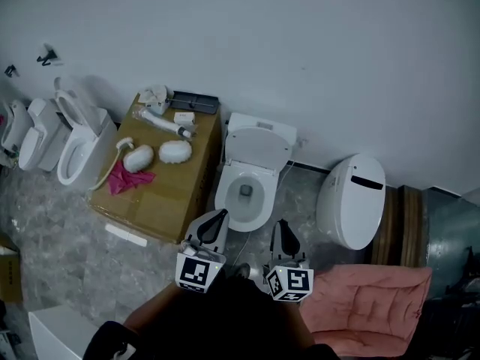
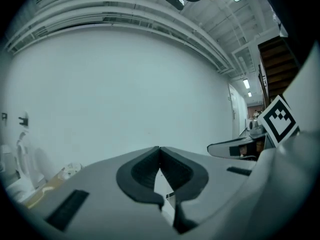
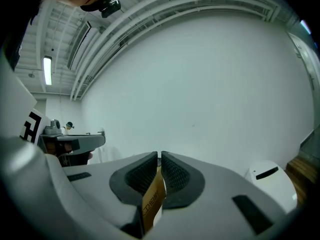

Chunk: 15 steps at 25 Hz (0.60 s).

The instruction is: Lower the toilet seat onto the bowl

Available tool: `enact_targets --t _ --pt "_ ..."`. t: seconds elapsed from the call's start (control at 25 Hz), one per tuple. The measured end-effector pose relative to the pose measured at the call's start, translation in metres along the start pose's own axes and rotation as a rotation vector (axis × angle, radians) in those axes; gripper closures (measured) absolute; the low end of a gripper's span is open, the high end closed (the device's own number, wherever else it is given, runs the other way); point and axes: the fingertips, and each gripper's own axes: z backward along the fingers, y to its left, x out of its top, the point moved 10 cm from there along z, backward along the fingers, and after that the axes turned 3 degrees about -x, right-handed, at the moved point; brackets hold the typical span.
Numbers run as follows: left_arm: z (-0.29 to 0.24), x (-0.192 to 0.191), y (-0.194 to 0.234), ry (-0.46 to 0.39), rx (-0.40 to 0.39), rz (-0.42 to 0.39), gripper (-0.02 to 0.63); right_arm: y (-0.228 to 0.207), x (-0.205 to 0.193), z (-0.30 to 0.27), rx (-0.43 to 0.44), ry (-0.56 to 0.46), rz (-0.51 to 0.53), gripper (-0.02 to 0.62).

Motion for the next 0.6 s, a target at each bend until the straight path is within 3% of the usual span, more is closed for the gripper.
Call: enact_targets --t 0.24,0.6 --pt "-0.0021 0.0007 -0.0023 -0.032 -0.021 -0.056 0.597 -0.0052 -0.006 0.0071 -0.006 0.017 -0.003 0.566" --pt "-0.0049 -0.0018 -0.0084 -0.025 -0.028 -0.053 0.597 -0.0077 -0.0054 0.0088 0.02 0.022 0.005 0.566"
